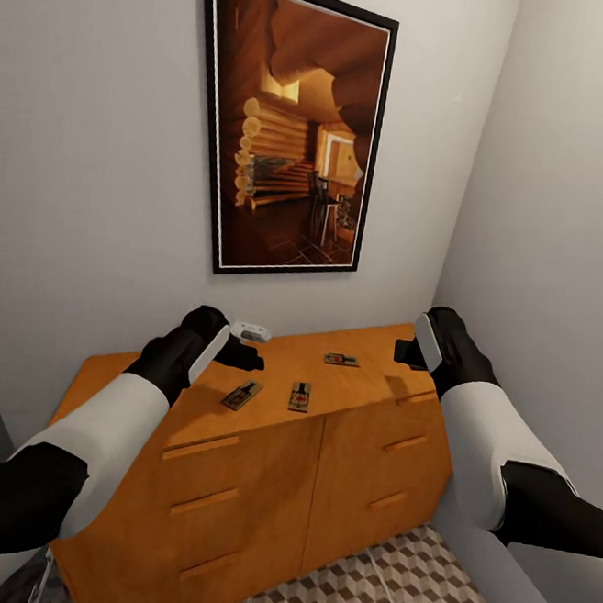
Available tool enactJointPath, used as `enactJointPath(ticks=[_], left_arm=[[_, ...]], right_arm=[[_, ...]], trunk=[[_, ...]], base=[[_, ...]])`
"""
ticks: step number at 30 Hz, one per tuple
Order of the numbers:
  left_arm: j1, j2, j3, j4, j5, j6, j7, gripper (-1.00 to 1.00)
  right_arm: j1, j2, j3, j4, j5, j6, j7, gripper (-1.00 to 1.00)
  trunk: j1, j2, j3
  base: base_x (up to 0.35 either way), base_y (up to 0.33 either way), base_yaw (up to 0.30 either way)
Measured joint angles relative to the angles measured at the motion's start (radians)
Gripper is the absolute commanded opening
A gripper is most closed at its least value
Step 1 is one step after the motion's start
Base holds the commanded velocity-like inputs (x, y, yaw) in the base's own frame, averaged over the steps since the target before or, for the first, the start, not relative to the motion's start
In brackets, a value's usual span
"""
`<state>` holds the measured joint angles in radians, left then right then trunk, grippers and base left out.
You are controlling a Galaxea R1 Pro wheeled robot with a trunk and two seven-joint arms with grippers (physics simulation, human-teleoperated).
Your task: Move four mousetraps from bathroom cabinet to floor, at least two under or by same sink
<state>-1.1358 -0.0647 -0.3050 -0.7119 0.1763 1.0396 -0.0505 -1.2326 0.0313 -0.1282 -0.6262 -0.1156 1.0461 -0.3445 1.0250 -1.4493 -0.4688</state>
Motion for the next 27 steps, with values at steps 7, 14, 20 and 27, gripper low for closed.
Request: enactJointPath(ticks=[7,14,20,27], left_arm=[[0.000,-0.001,-0.001,0.030,-0.001,0.001,0.002,1.00],[0.000,-0.001,-0.002,0.034,-0.001,0.002,0.002,1.00],[0.000,-0.002,-0.003,0.034,-0.001,0.002,0.001,1.00],[0.000,-0.002,-0.003,0.033,-0.004,0.002,0.001,1.00]], right_arm=[[0.000,0.000,0.000,0.003,0.000,0.000,0.000,-1.00],[0.000,0.000,0.000,0.005,0.000,0.000,0.000,-1.00],[0.000,0.000,0.000,0.006,0.000,0.000,0.000,-1.00],[0.000,0.000,0.000,0.006,0.000,0.000,-0.001,-1.00]], trunk=[[0.000,0.000,0.000],[0.000,0.000,0.000],[0.000,0.000,0.000],[0.000,0.000,0.000]], base=[[0.000,0.000,0.000],[0.000,0.000,0.000],[0.000,0.000,0.000],[-0.135,0.000,0.000]])
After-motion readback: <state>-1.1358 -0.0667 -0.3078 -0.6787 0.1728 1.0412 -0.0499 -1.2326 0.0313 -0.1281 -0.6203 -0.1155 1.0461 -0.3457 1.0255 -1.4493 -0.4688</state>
